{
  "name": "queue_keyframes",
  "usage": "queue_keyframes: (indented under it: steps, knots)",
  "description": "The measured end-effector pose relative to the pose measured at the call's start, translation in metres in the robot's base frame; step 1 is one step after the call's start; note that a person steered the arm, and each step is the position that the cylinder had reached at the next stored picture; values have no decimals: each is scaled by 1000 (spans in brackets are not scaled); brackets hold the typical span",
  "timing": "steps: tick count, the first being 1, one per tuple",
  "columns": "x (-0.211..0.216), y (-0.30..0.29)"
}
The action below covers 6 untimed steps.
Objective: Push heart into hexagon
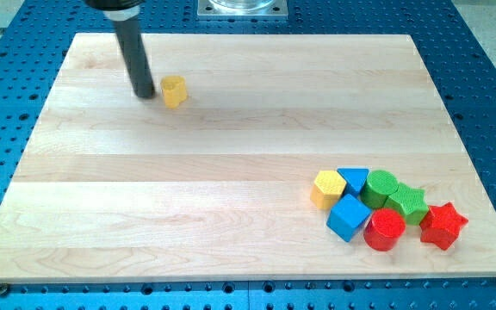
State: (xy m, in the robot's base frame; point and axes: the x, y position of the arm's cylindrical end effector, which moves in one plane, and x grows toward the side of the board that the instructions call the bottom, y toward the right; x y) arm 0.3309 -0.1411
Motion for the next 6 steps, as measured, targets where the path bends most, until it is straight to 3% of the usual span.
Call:
queue_keyframes:
  steps: [2,3,4,5,6]
  knots:
    - [106,129]
    - [99,43]
    - [52,51]
    - [31,112]
    - [109,192]
